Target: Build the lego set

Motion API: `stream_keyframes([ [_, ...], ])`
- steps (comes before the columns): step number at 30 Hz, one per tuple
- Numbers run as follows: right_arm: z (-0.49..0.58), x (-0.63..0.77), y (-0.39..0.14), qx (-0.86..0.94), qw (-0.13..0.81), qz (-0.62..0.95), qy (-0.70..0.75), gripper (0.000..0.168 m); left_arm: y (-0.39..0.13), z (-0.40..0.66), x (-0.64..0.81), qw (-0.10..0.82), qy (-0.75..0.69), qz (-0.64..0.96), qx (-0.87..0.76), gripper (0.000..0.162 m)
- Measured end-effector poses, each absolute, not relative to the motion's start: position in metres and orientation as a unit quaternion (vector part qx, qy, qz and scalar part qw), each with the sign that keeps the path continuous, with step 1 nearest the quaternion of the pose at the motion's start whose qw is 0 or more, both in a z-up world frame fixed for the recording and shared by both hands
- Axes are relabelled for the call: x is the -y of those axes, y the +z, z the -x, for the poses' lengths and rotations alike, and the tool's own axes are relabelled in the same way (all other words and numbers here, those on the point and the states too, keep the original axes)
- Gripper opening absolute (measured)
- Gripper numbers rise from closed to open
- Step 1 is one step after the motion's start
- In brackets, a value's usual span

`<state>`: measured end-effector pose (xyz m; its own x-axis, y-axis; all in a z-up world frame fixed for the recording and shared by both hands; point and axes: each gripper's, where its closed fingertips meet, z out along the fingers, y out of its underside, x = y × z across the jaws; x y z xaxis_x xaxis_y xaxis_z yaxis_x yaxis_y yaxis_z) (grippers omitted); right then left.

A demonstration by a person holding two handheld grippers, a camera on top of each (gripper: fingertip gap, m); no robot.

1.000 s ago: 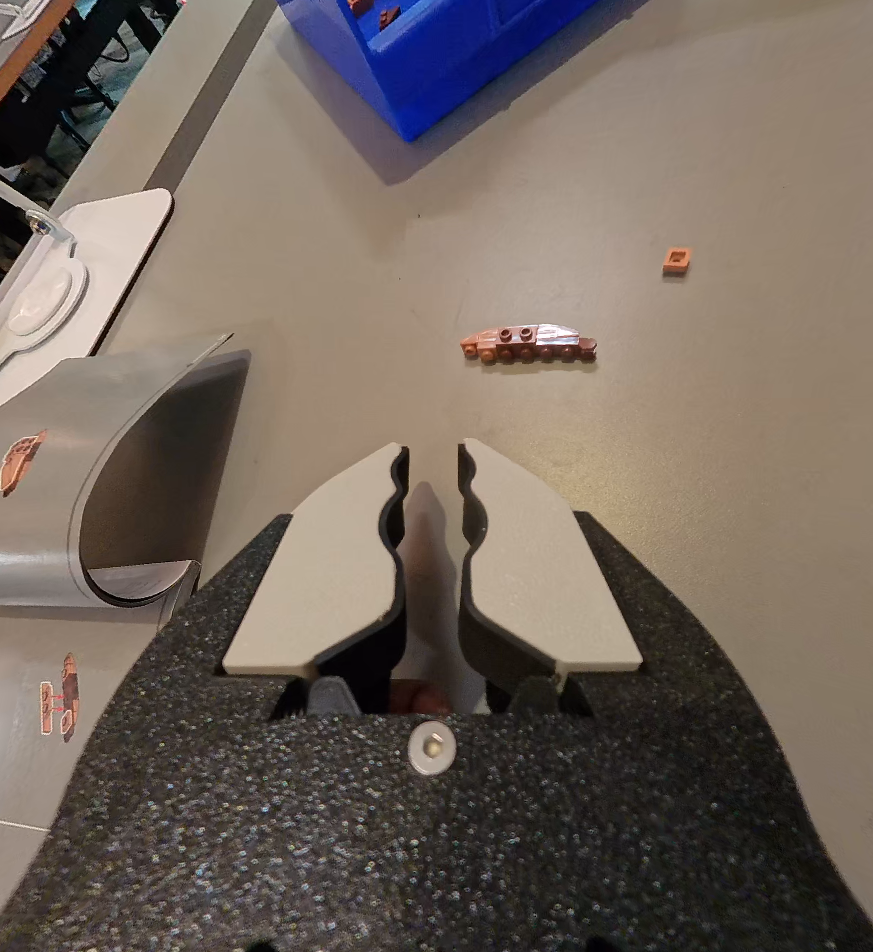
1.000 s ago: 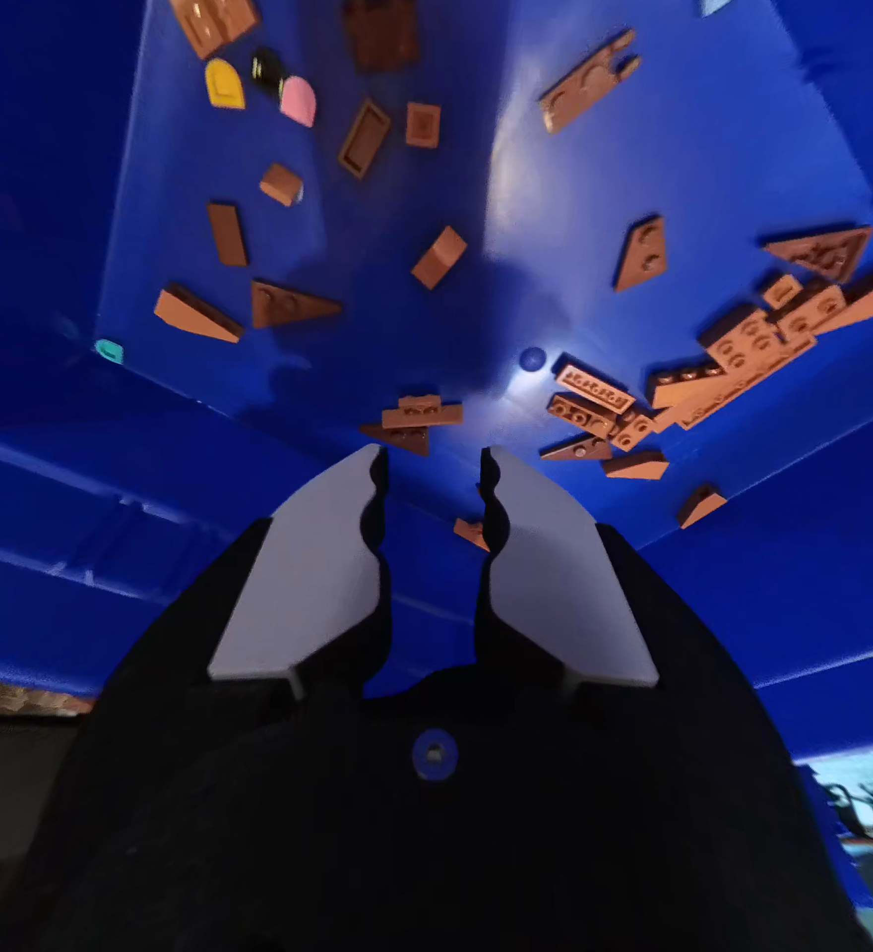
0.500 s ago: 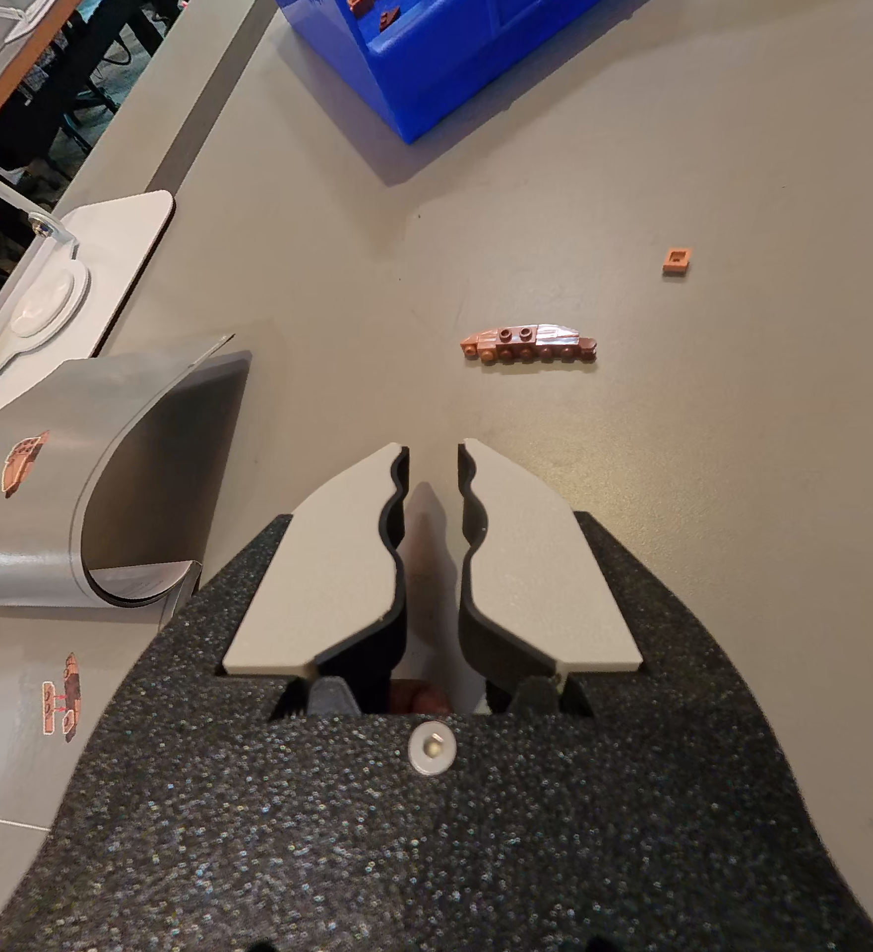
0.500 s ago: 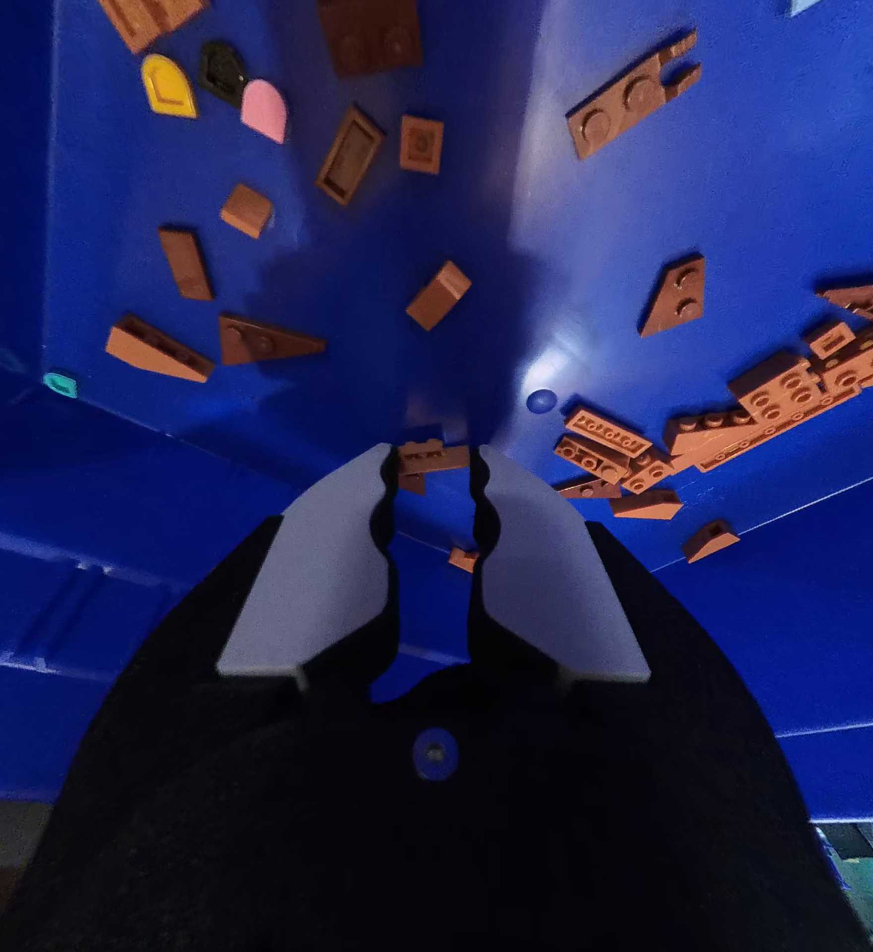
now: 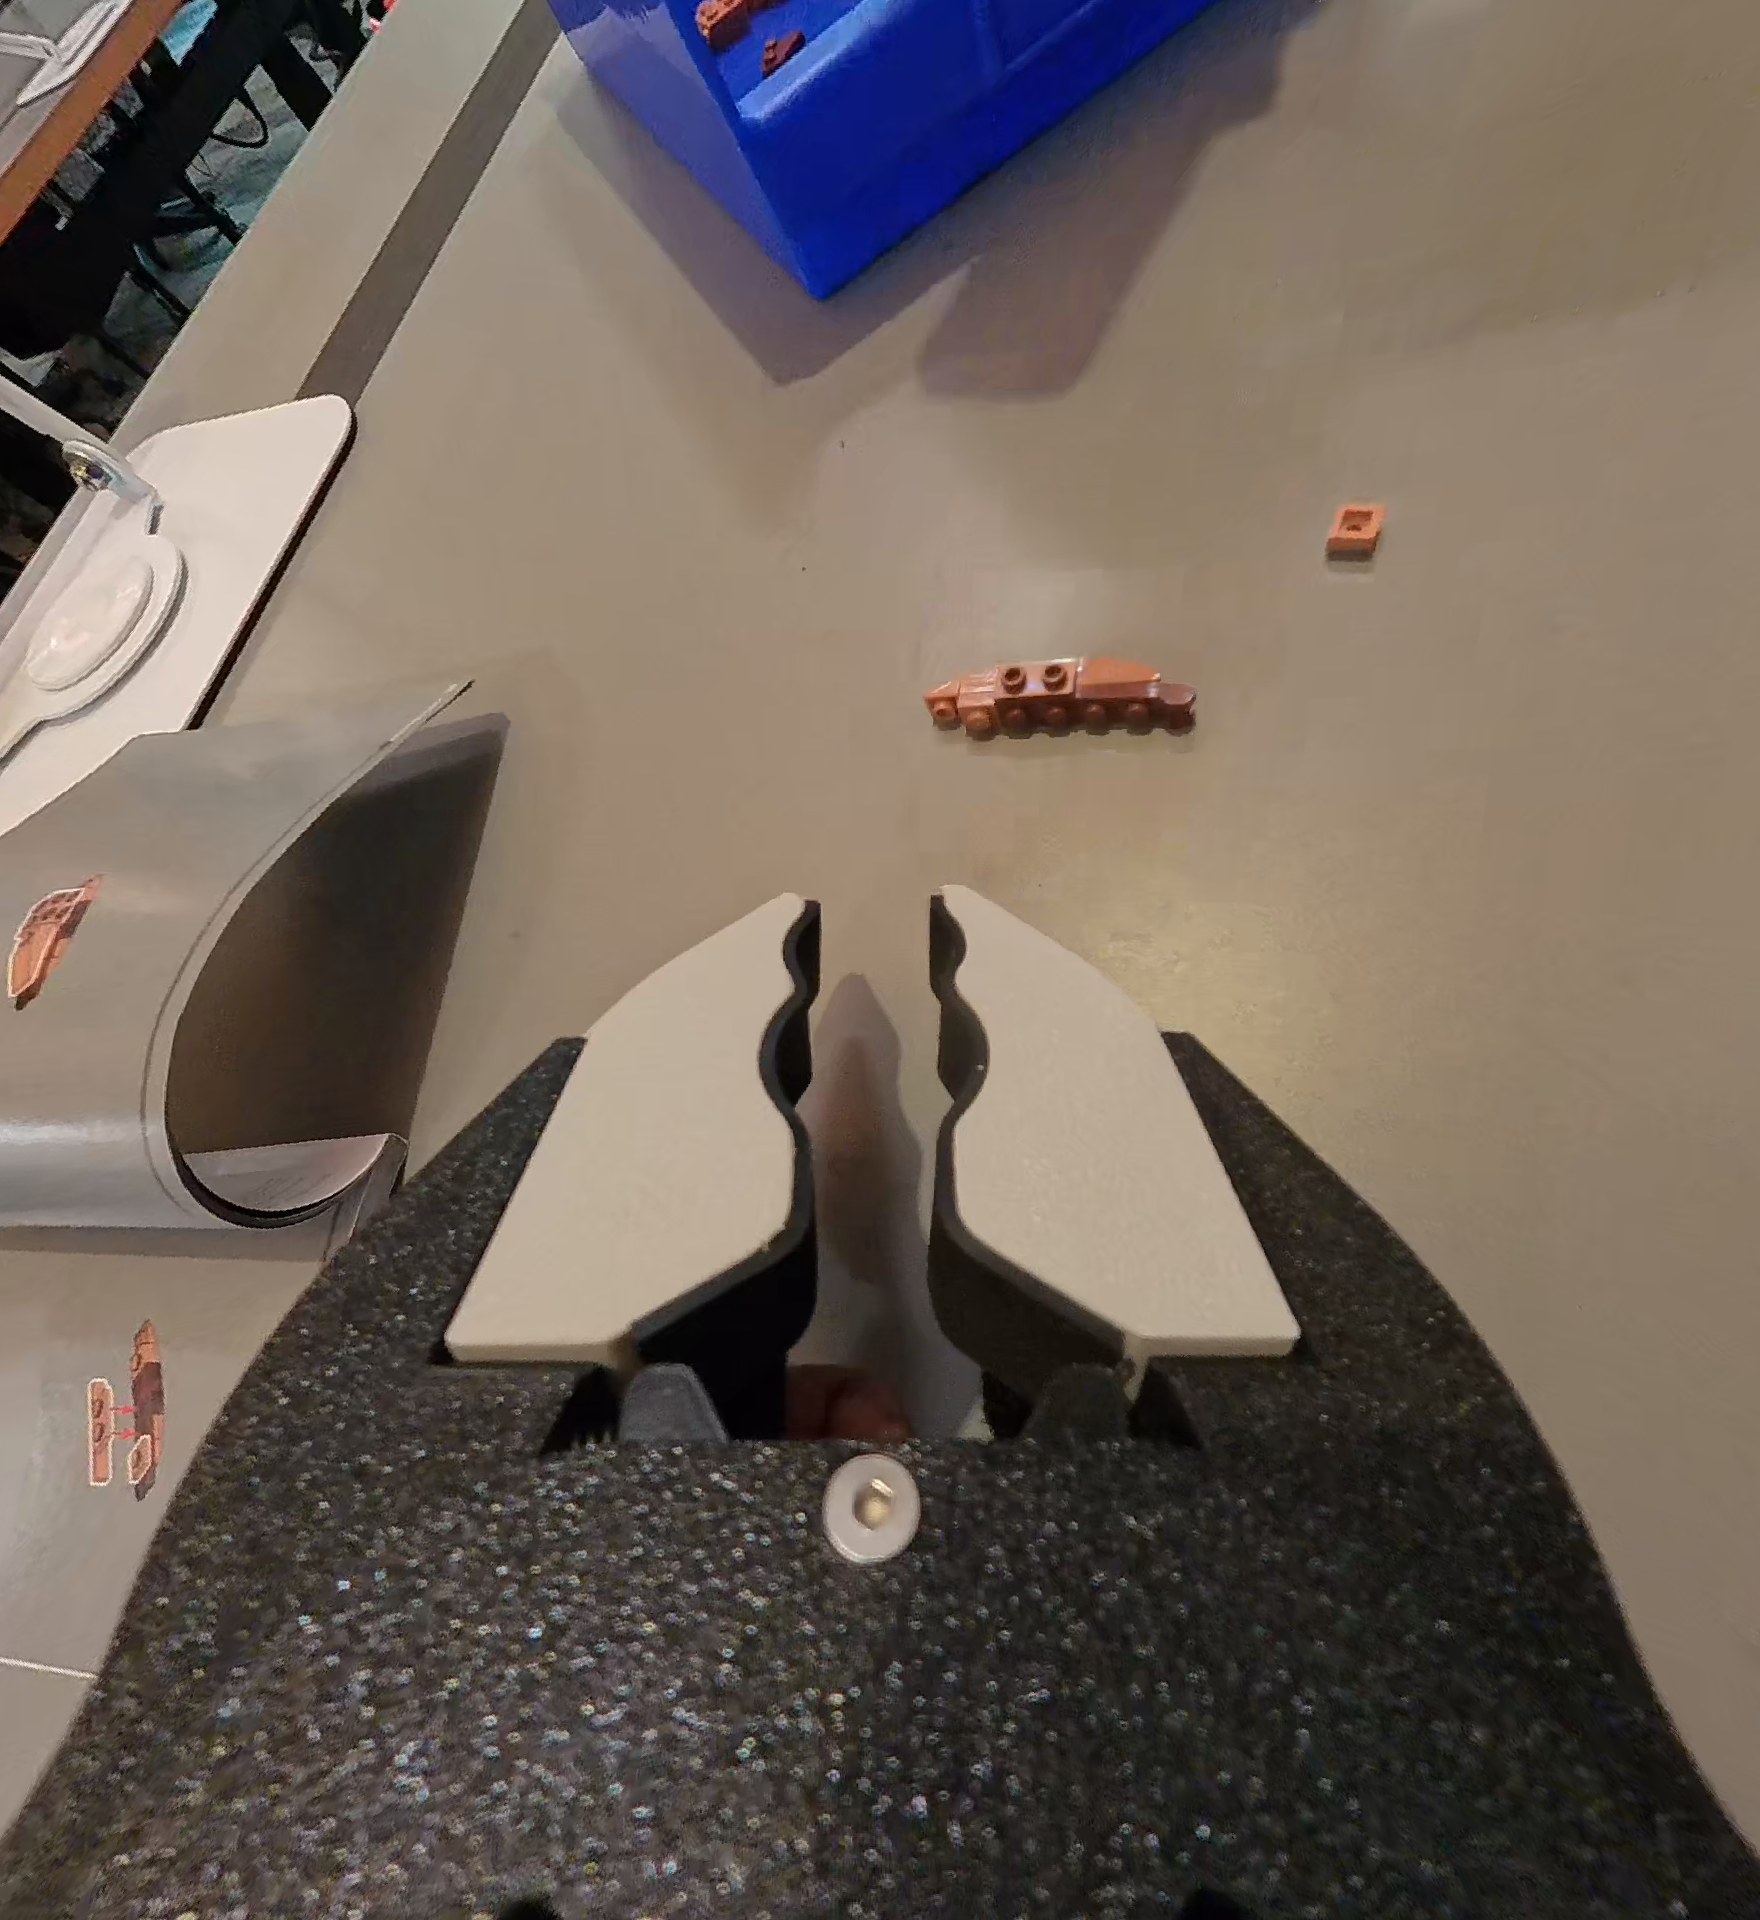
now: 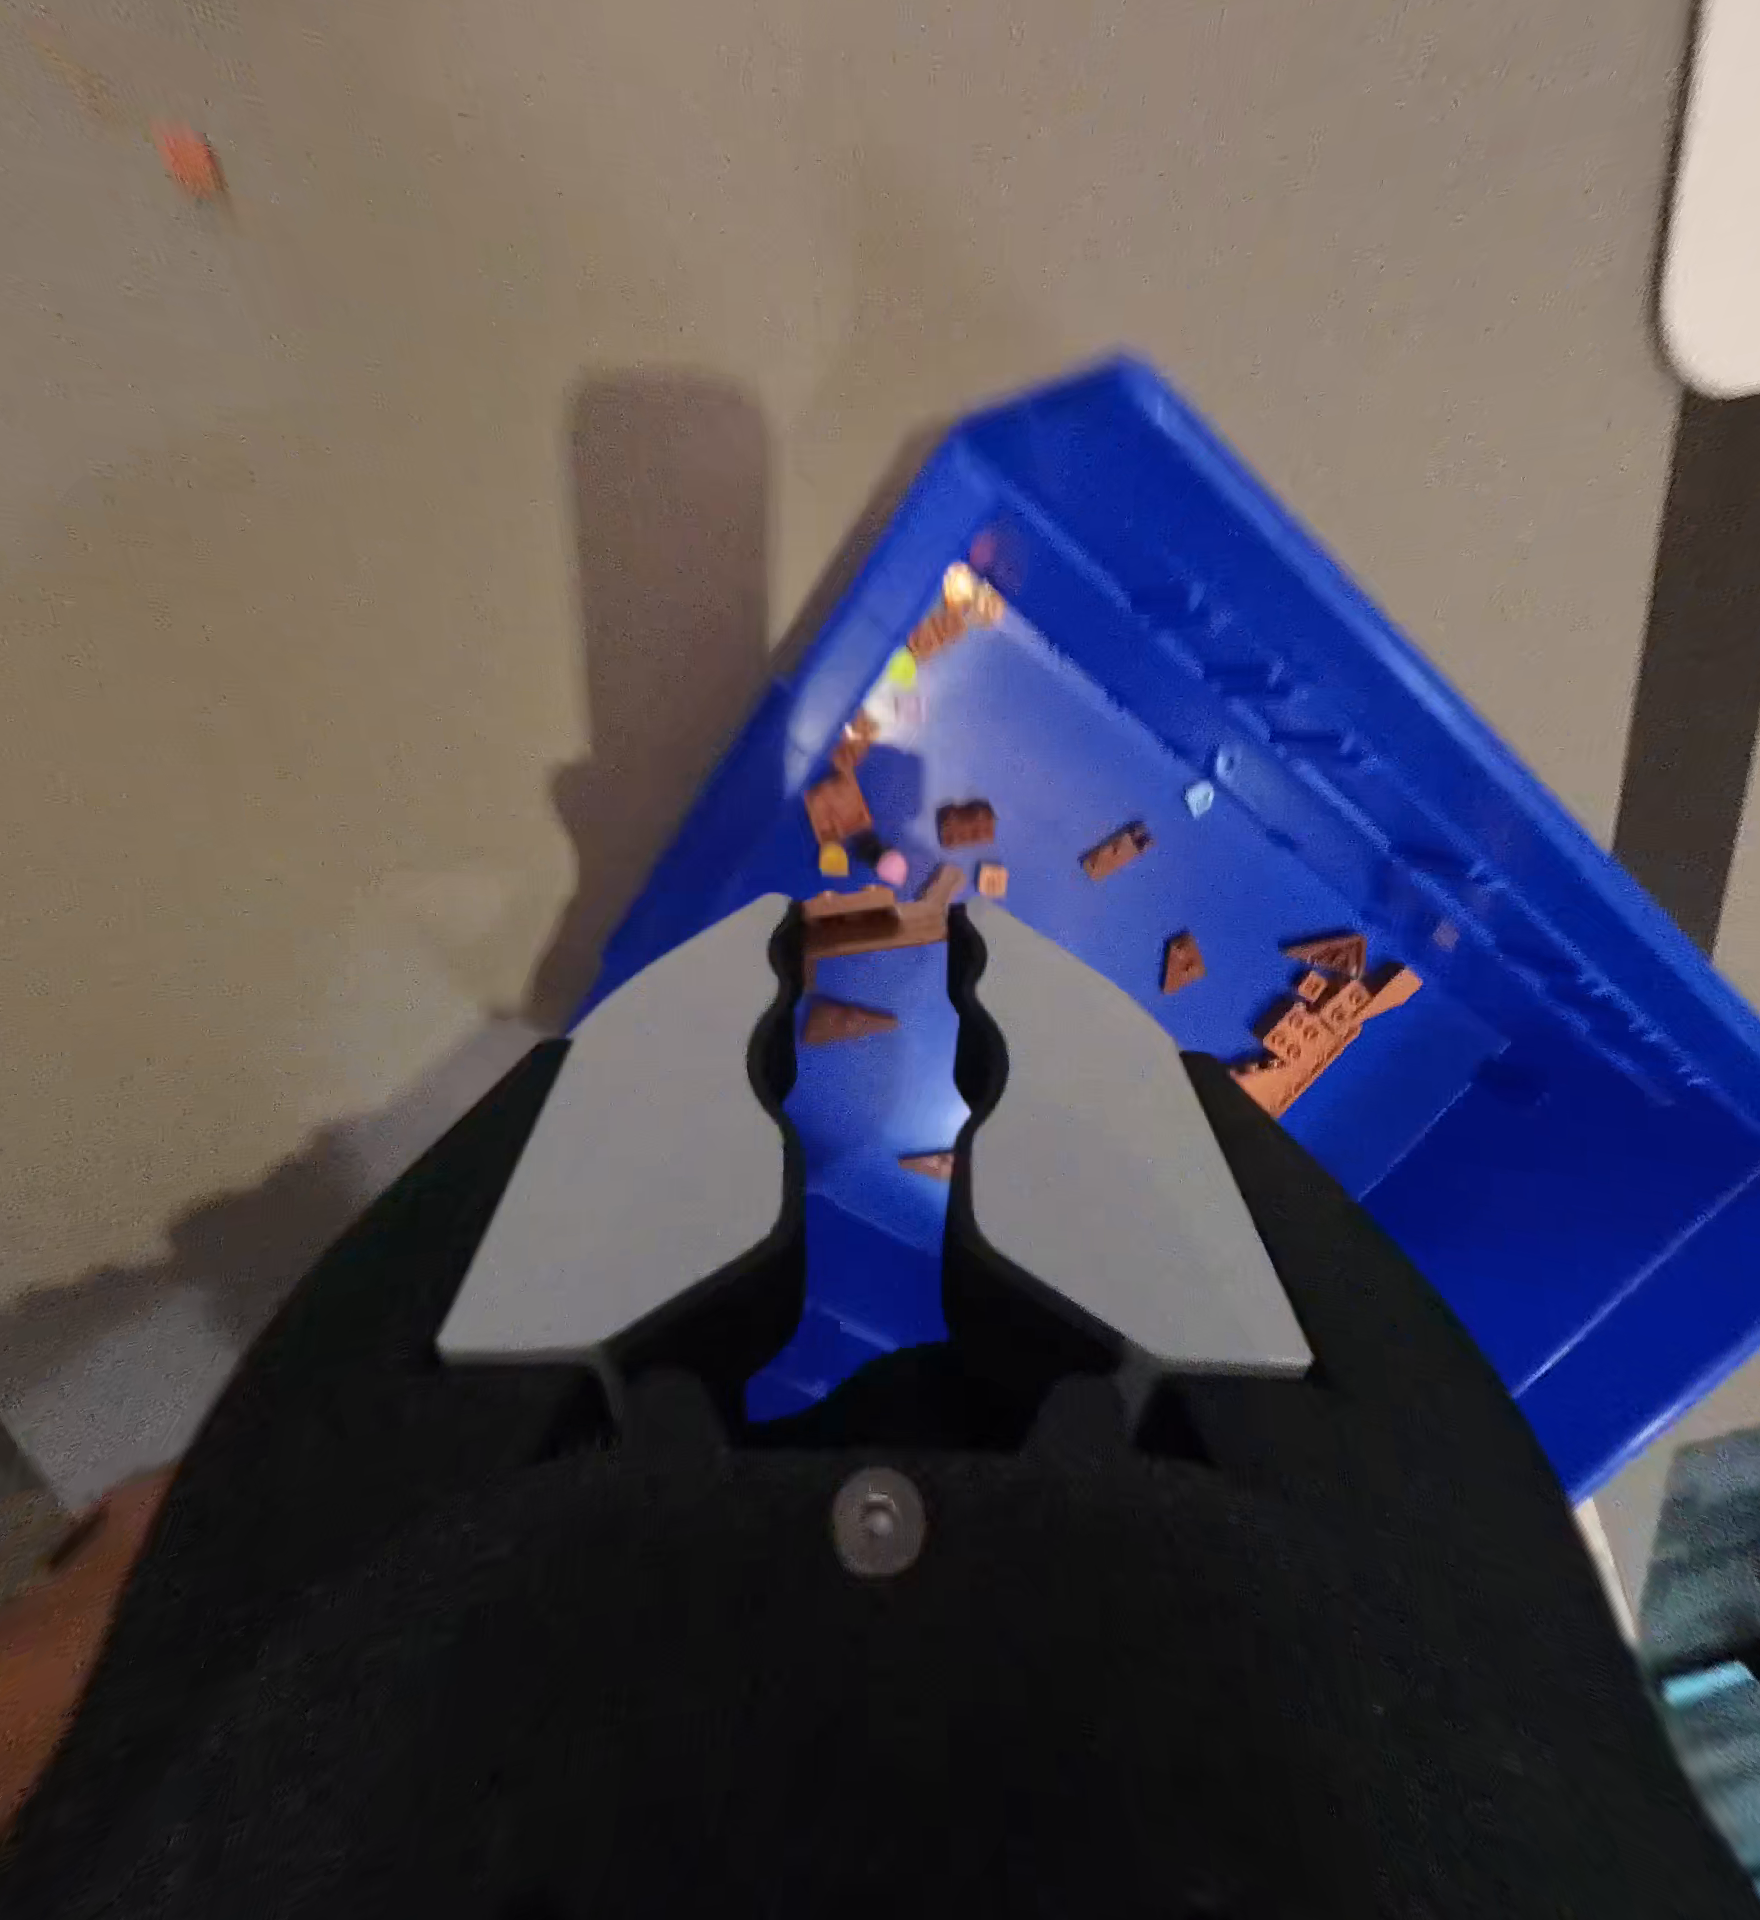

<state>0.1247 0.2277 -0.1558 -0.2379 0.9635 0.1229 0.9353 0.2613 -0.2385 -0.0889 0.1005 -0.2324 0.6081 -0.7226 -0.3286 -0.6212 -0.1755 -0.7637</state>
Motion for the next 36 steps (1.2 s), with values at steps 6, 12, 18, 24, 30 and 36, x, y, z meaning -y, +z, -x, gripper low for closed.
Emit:
stream_keyframes([
  [6, -0.032, -0.128, -0.106, 0.724, 0.322, 0.578, 0.194, 0.026, -0.222, 0.084, -0.094, 0.490, -0.090, 0.745, -0.443, 0.024],
  [12, 0.038, -0.079, -0.143, 0.657, 0.387, 0.531, 0.370, 0.026, -0.205, 0.068, -0.081, 0.526, -0.150, 0.703, -0.455, 0.027],
  [18, 0.069, -0.077, -0.153, 0.568, 0.397, 0.526, 0.493, 0.026, -0.198, 0.056, -0.076, 0.554, -0.140, 0.668, -0.477, 0.034],
  [24, 0.073, -0.082, -0.159, 0.541, 0.399, 0.536, 0.511, 0.026, -0.177, 0.056, -0.087, 0.618, -0.072, 0.640, -0.450, 0.036],
  [30, 0.074, -0.089, -0.161, 0.521, 0.393, 0.556, 0.515, 0.026, -0.178, 0.057, -0.094, 0.634, -0.012, 0.628, -0.451, 0.025],
  [36, 0.072, -0.090, -0.161, 0.521, 0.394, 0.565, 0.505, 0.026, -0.175, 0.059, -0.096, 0.645, 0.021, 0.617, -0.450, 0.012],
])
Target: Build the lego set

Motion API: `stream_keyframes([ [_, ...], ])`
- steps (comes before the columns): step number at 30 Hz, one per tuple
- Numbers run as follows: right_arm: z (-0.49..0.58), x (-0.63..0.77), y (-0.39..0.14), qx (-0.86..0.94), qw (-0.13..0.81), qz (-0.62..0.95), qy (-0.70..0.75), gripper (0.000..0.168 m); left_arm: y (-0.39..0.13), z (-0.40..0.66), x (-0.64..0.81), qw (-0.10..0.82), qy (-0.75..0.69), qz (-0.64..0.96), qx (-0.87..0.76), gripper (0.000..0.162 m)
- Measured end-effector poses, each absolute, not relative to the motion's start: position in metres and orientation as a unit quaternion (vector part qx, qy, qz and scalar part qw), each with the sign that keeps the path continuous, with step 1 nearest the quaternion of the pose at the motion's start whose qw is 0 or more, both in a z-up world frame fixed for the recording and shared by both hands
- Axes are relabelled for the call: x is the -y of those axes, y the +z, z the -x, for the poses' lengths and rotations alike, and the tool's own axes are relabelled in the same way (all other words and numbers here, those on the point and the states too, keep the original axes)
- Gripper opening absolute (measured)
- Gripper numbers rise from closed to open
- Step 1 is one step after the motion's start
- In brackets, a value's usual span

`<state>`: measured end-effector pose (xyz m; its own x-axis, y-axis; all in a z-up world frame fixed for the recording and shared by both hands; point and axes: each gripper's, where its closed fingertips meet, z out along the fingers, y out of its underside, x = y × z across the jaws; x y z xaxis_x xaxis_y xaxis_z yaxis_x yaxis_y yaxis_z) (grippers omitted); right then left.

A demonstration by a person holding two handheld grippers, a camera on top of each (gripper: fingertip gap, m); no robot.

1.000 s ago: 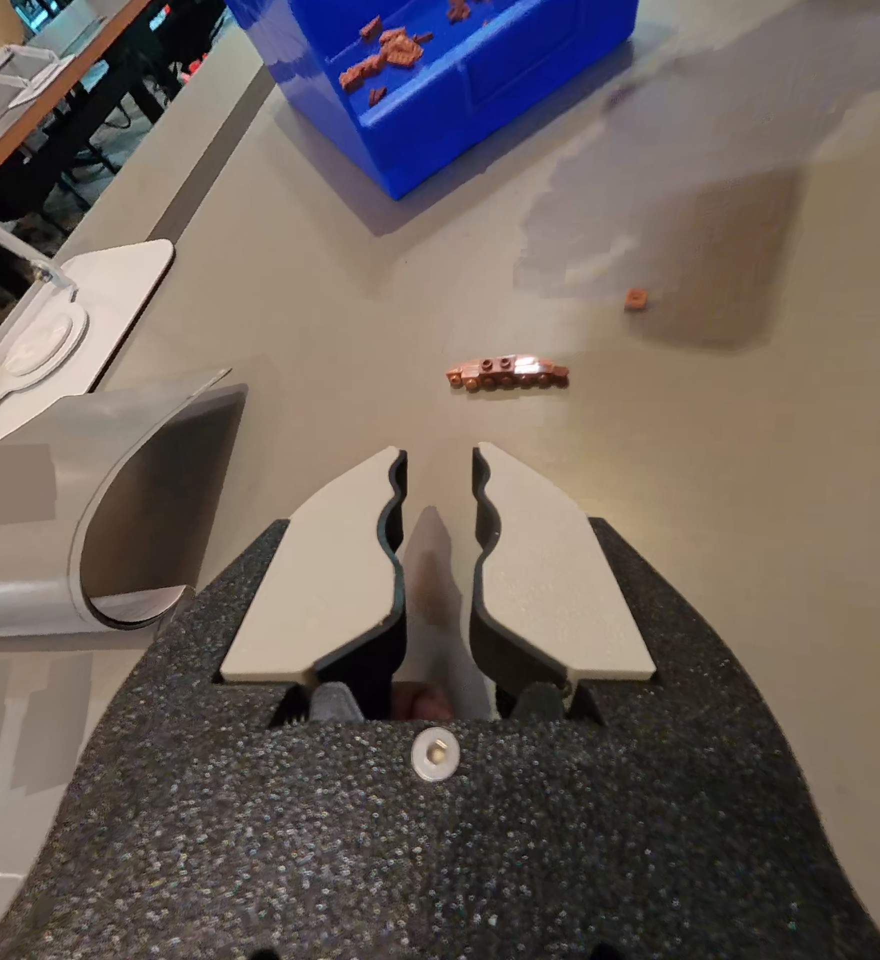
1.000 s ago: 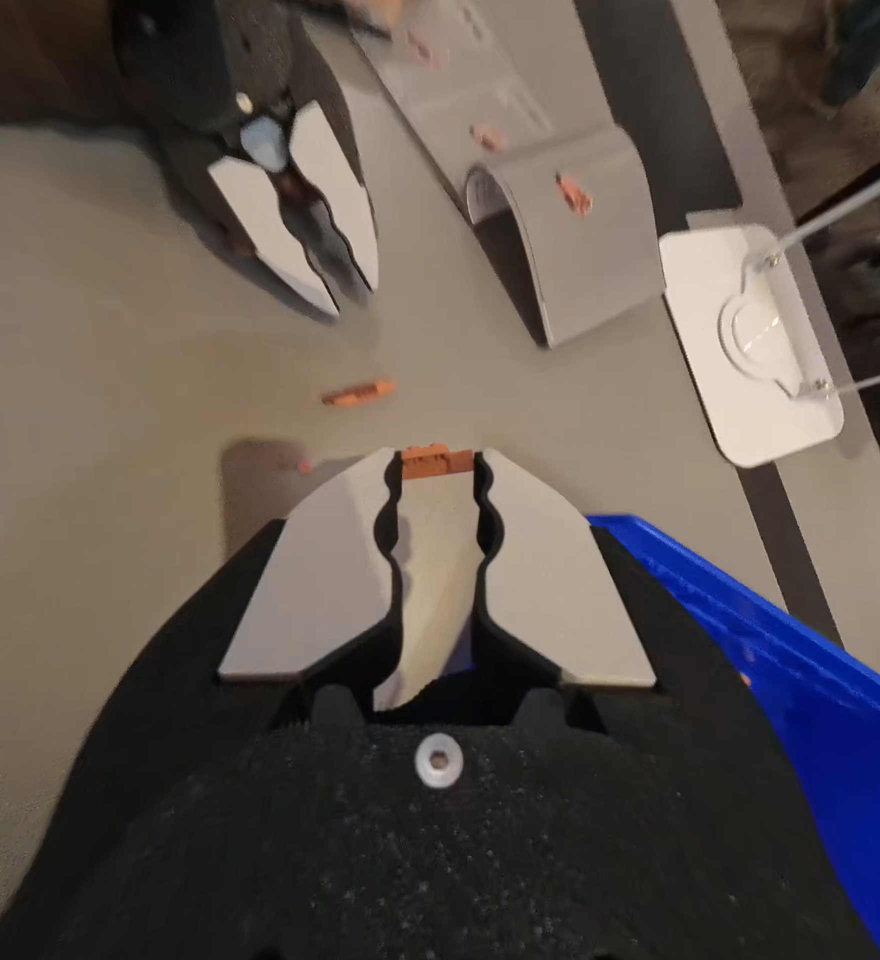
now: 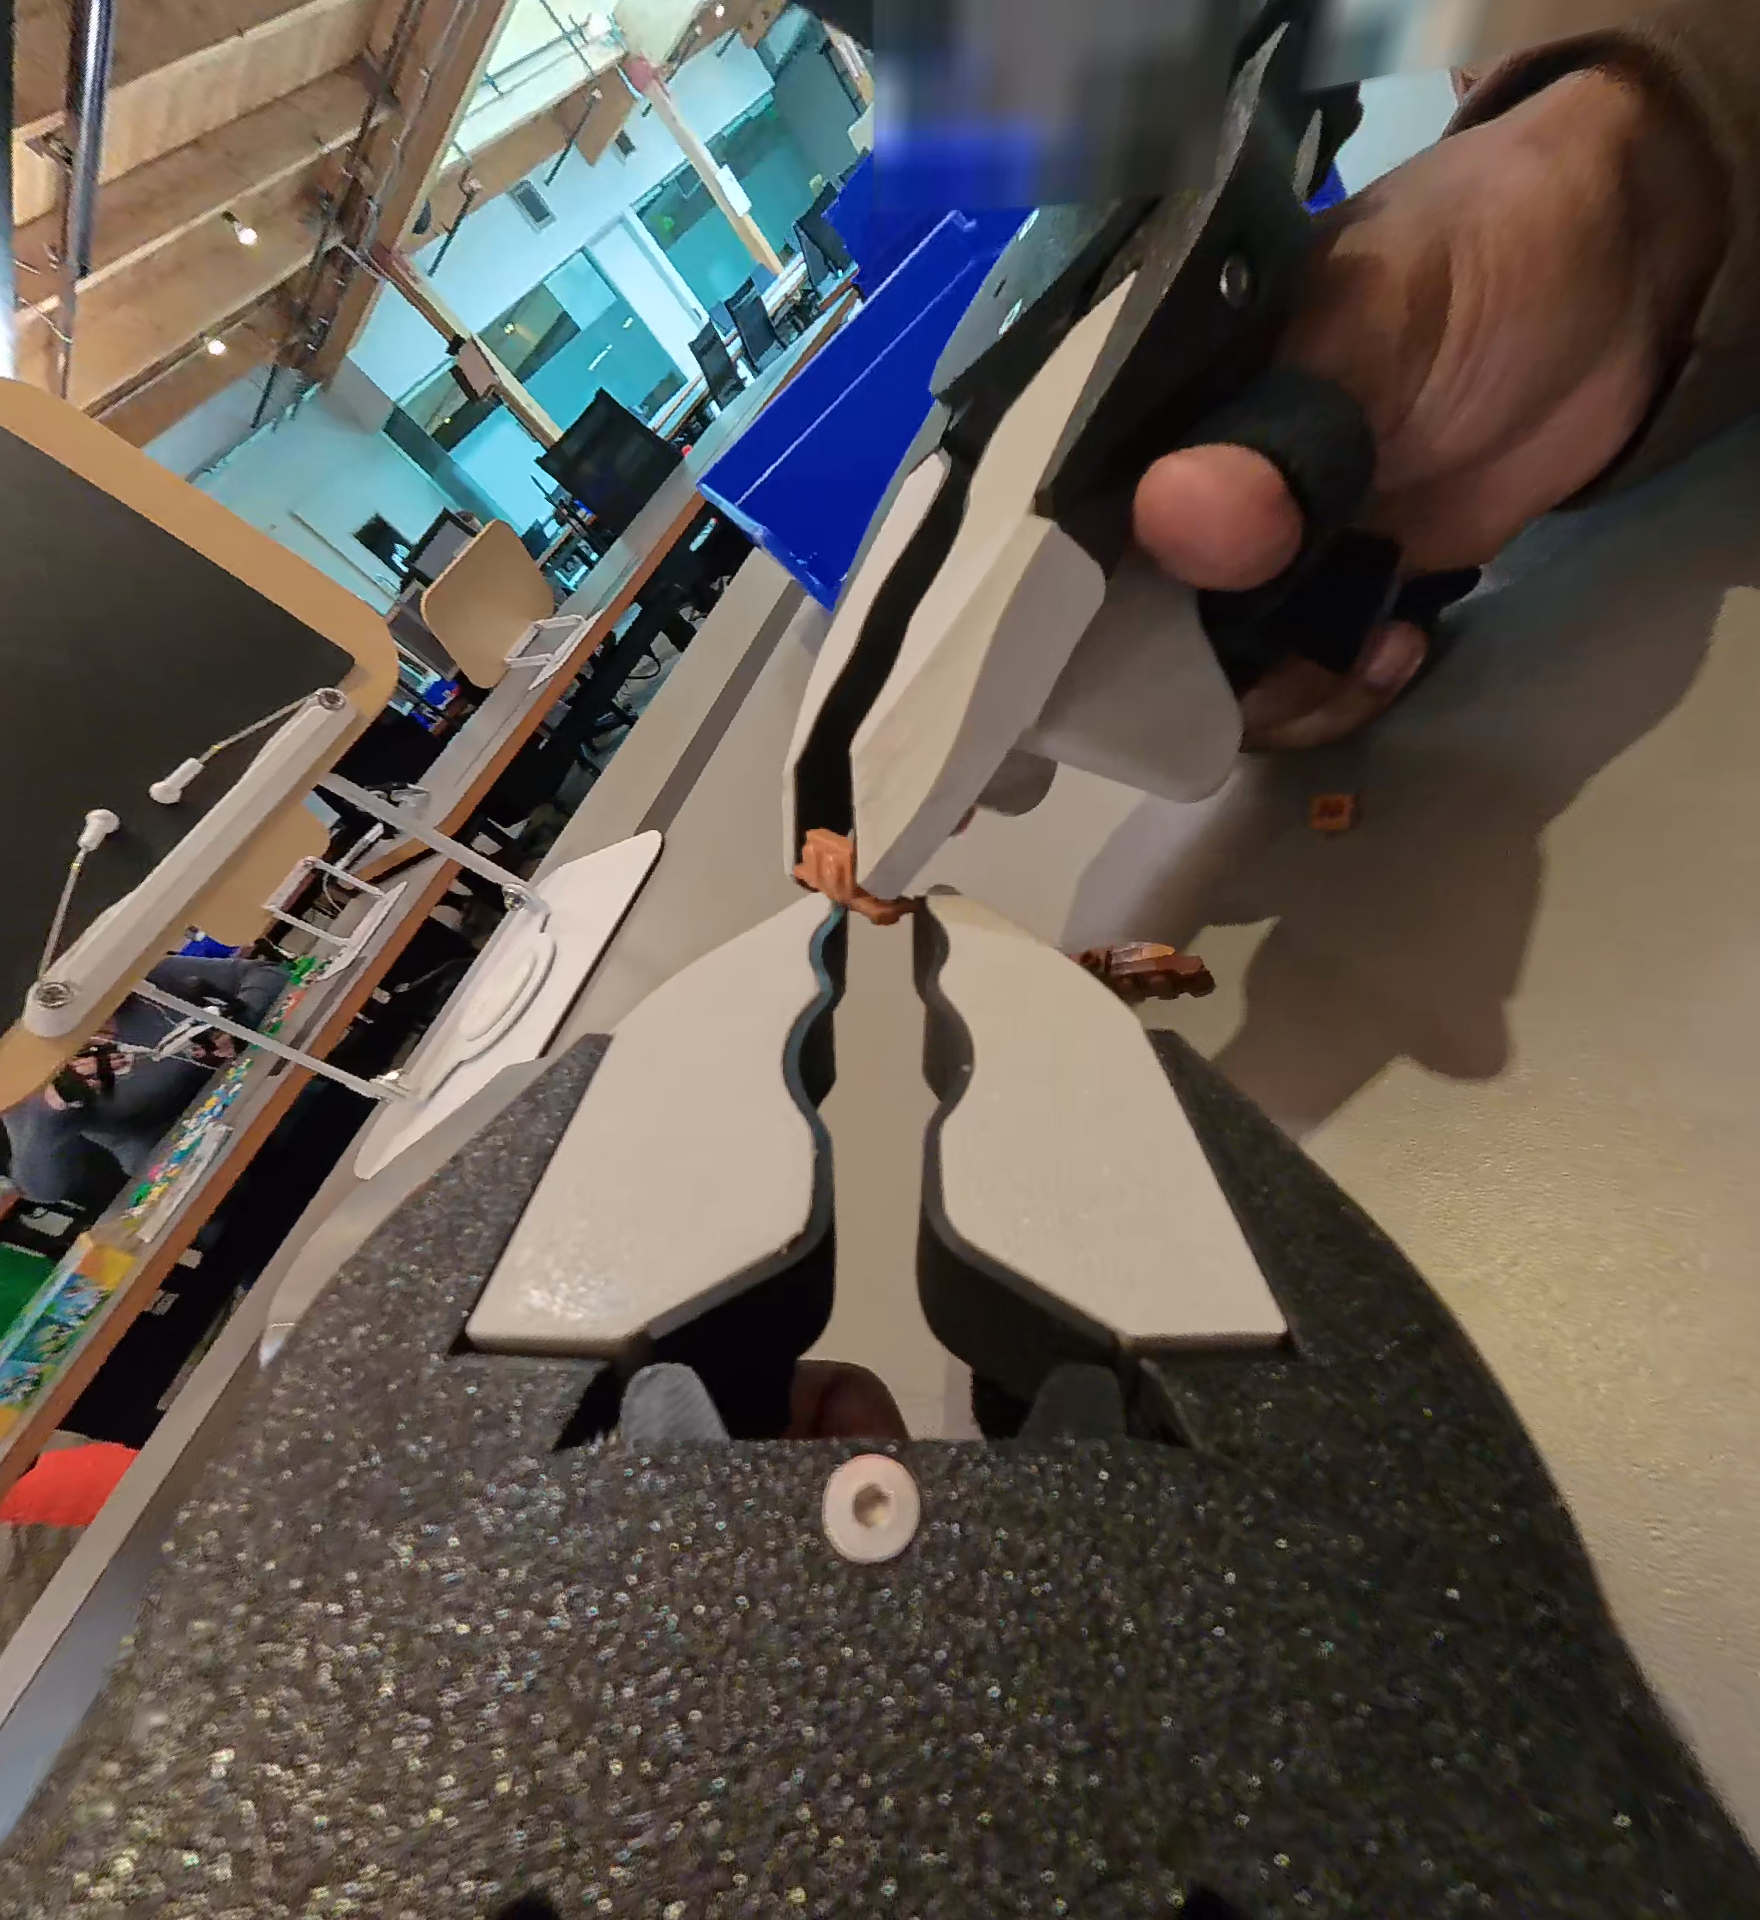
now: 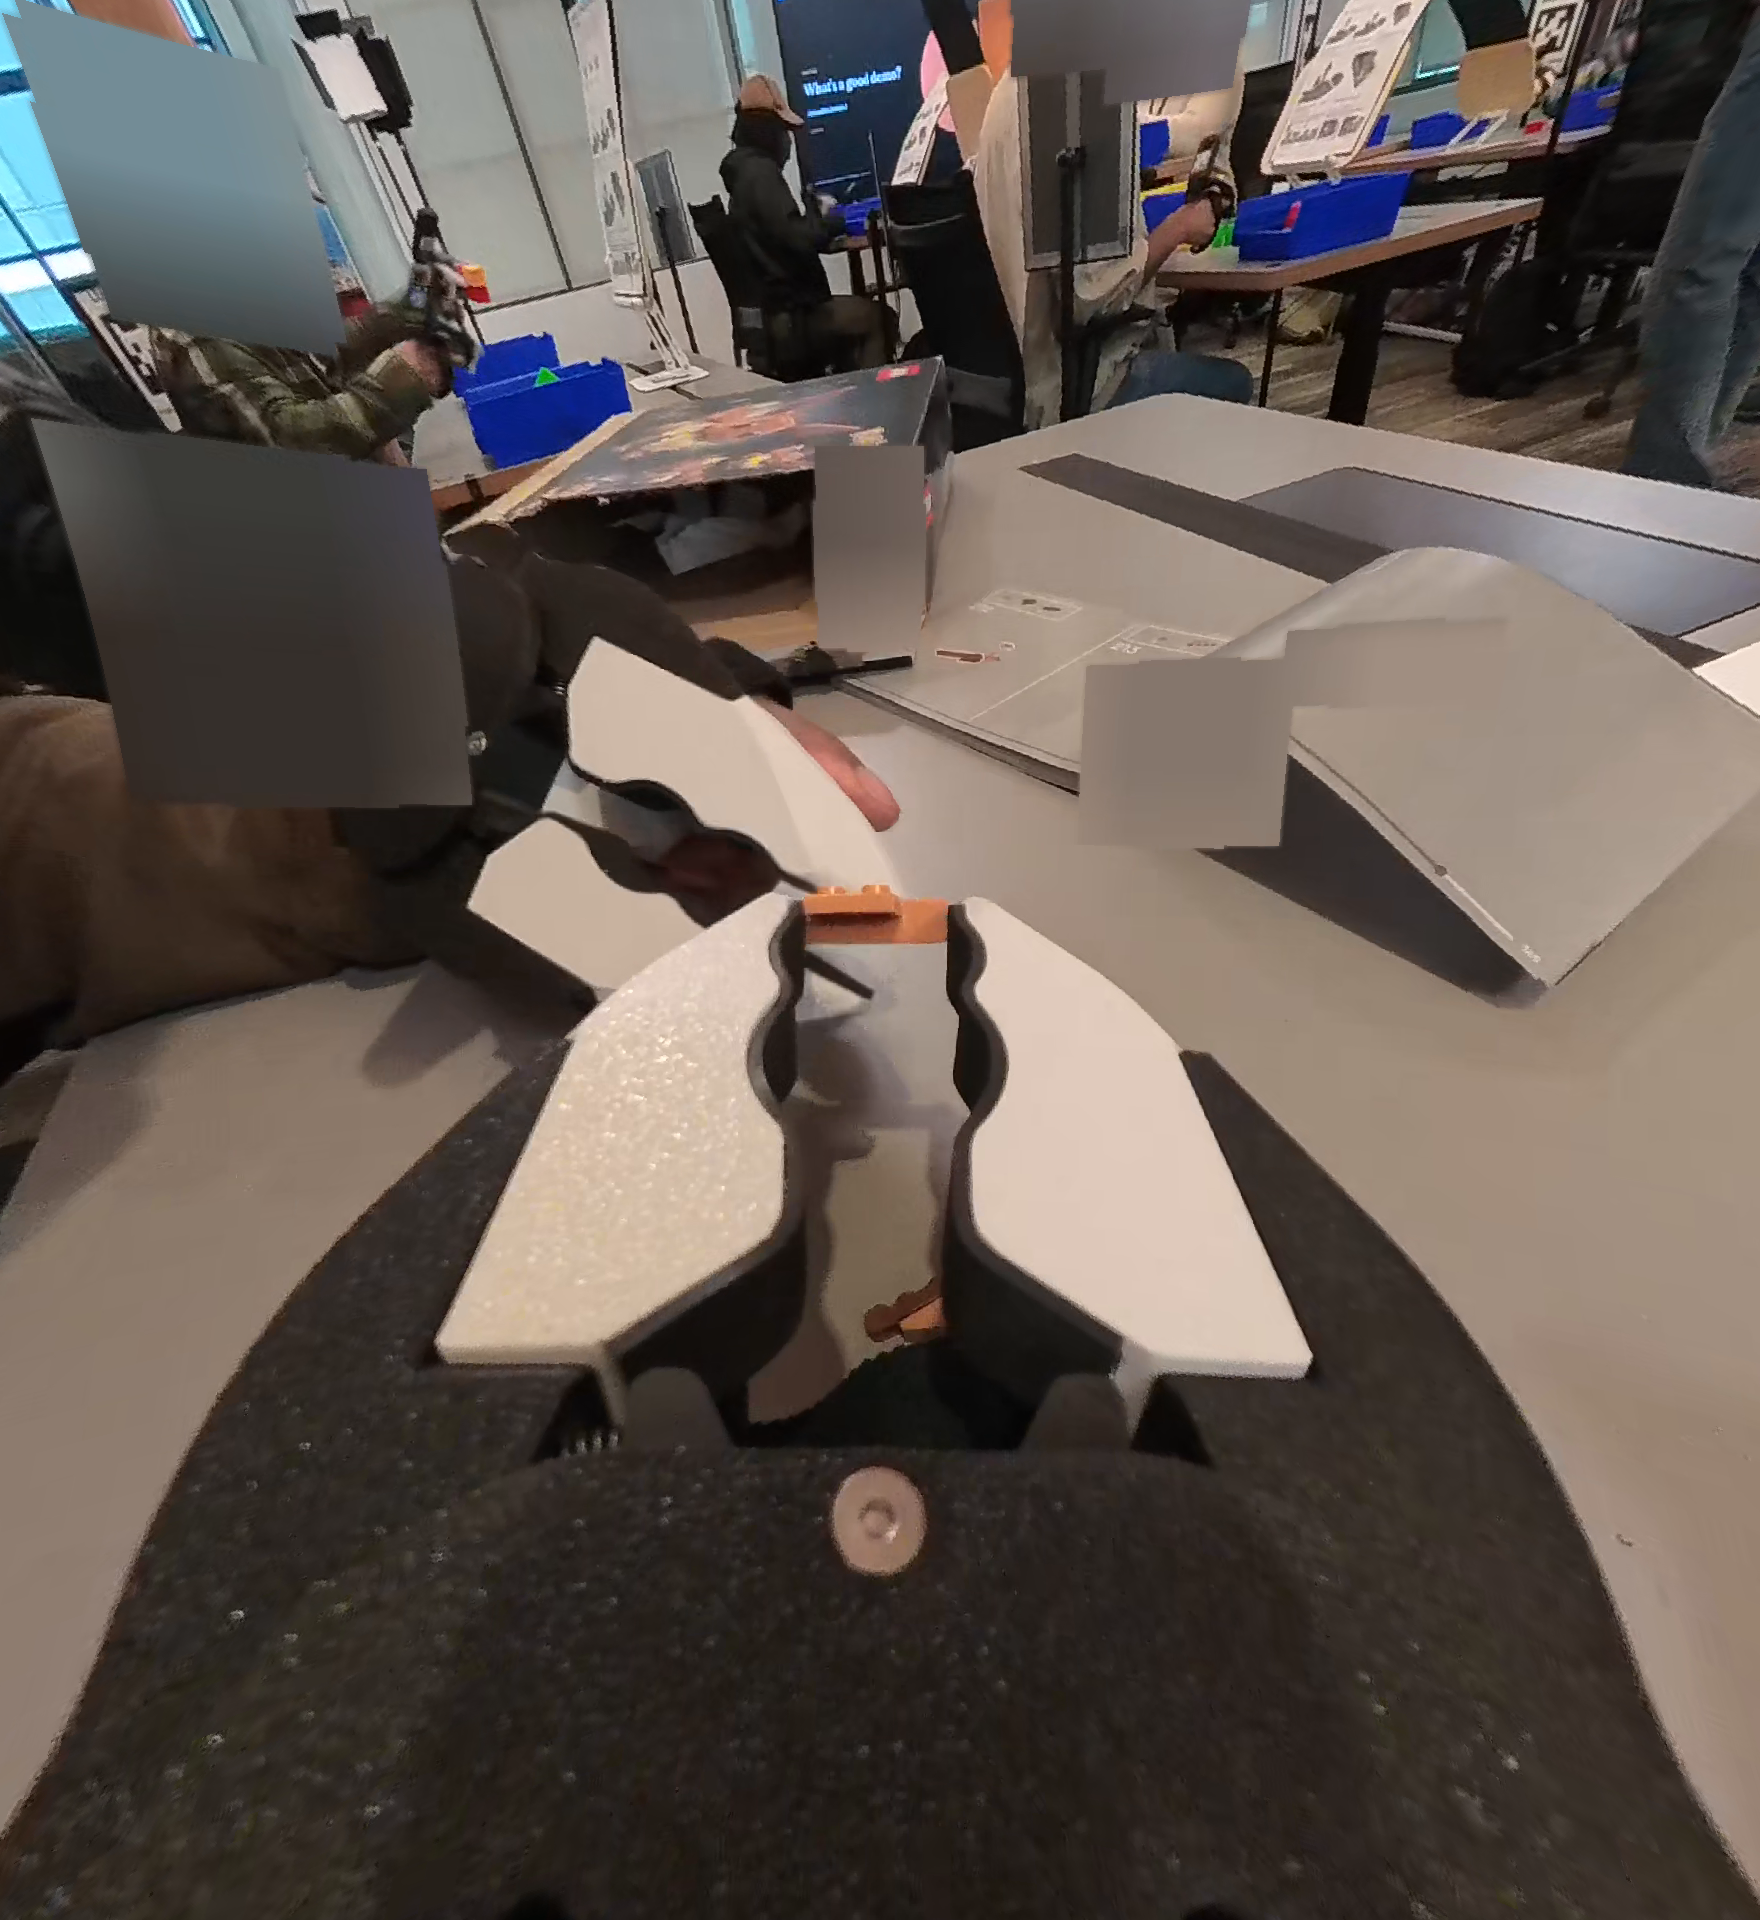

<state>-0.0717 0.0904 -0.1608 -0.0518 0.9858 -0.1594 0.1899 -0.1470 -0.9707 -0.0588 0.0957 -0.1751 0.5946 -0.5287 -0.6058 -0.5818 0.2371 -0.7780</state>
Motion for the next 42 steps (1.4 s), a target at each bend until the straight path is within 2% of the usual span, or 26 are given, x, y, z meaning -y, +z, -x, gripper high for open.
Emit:
stream_keyframes([
  [3, 0.069, -0.094, -0.162, 0.522, 0.389, 0.573, 0.498, 0.023, -0.172, 0.061, -0.095, 0.648, 0.026, 0.615, -0.448, 0.008],
  [9, 0.062, -0.097, -0.176, 0.569, 0.367, 0.577, 0.456, 0.035, -0.183, 0.060, -0.094, 0.620, 0.025, 0.629, -0.468, 0.007],
  [14, 0.040, -0.104, -0.211, 0.743, 0.368, 0.481, 0.286, 0.041, -0.212, 0.068, -0.093, 0.545, 0.051, 0.656, -0.520, 0.007],
  [19, 0.030, -0.115, -0.232, 0.825, 0.314, 0.432, 0.185, 0.047, -0.232, 0.077, -0.088, 0.488, 0.037, 0.683, -0.542, 0.008],
  [25, 0.040, -0.118, -0.243, 0.834, 0.279, 0.437, 0.186, 0.049, -0.236, 0.080, -0.082, 0.462, -0.004, 0.706, -0.536, 0.011],
  [32, 0.050, -0.111, -0.242, 0.840, 0.286, 0.425, 0.177, 0.053, -0.235, 0.087, -0.078, 0.448, -0.028, 0.724, -0.524, 0.019],
  [35, 0.053, -0.108, -0.243, 0.849, 0.266, 0.417, 0.185, 0.051, -0.233, 0.088, -0.078, 0.450, -0.036, 0.726, -0.519, 0.020],
  [39, 0.053, -0.101, -0.247, 0.853, 0.229, 0.425, 0.197, 0.039, -0.231, 0.087, -0.078, 0.456, -0.047, 0.725, -0.513, 0.020],
  [42, 0.053, -0.103, -0.246, 0.850, 0.252, 0.427, 0.177, 0.035, -0.228, 0.083, -0.075, 0.458, -0.064, 0.723, -0.513, 0.019],
])
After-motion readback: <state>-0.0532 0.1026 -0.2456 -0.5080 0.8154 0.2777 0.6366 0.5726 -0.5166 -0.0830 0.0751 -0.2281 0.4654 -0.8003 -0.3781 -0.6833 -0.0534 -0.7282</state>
